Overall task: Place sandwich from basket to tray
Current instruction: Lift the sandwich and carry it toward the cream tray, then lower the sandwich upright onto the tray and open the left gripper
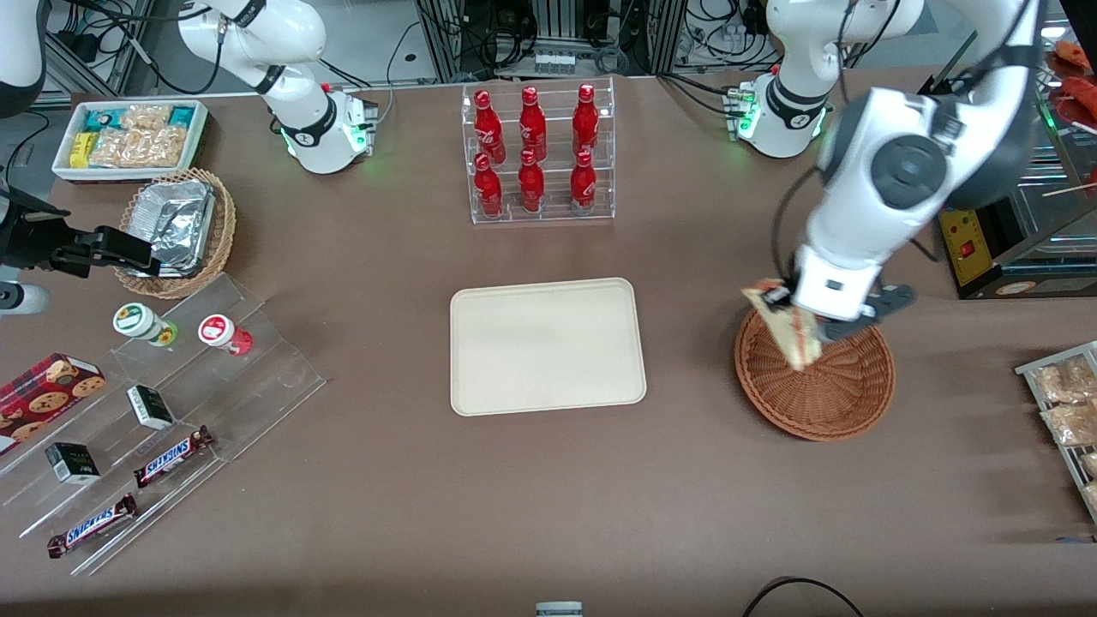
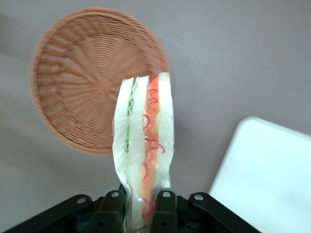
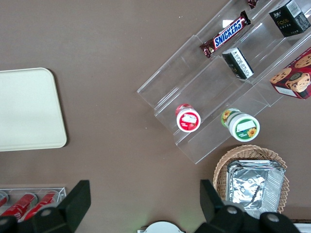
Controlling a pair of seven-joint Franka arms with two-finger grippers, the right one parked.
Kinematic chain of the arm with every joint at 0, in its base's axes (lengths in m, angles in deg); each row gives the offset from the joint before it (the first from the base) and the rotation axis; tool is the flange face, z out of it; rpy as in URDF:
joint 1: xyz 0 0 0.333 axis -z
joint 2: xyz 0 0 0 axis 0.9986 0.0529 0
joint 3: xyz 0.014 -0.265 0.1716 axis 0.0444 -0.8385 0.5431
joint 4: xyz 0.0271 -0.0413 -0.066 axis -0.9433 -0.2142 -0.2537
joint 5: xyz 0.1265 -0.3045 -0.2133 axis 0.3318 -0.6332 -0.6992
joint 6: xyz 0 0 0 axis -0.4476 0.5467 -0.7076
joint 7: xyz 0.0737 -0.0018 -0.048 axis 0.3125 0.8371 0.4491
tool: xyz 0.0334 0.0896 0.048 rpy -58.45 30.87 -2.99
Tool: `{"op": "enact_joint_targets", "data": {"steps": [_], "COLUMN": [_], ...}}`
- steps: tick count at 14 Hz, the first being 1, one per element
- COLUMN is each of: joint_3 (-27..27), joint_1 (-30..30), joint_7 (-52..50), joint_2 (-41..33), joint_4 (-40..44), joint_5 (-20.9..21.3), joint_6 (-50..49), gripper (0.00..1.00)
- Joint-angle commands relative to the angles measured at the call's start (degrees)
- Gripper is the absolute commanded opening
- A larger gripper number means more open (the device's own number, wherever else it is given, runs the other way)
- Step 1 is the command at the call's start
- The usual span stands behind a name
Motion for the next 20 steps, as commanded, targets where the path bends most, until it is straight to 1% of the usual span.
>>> {"op": "enact_joint_targets", "data": {"steps": [1,3,5,7,8,10,11,13,14,15,16,20], "joint_3": [-1.2,-2.1,-2.1,-2.1,-2.1,-2.1,-2.1,-2.1,-2.0,-1.8,-1.8,-1.7], "joint_1": [5.7,10.3,14.6,18.4,20.6,23.7,24.4,25.4,26.3,27.5,27.6,28.4], "joint_7": [-2.0,-3.4,-4.3,-7.3,-8.4,-10.2,-11.7,-11.7,-12.4,-12.7,-13.4,-13.2], "joint_2": [2.6,5.1,10.2,16.7,20.0,25.5,27.5,30.5,32.0,33.1,34.2,37.1], "joint_4": [3.0,3.9,8.2,13.8,16.2,19.6,20.6,21.0,21.0,21.1,21.1,22.8], "joint_5": [-0.1,0.1,0.1,0.9,1.7,4.9,5.2,5.3,6.5,8.6,9.7,10.7], "joint_6": [-1.2,-0.4,1.0,1.3,1.3,3.6,5.2,9.9,11.9,12.8,13.3,14.2], "gripper": [0.0,0.0,0.0,0.0,0.0,0.0,0.0,0.0,0.0,0.0,0.0,0.0]}}
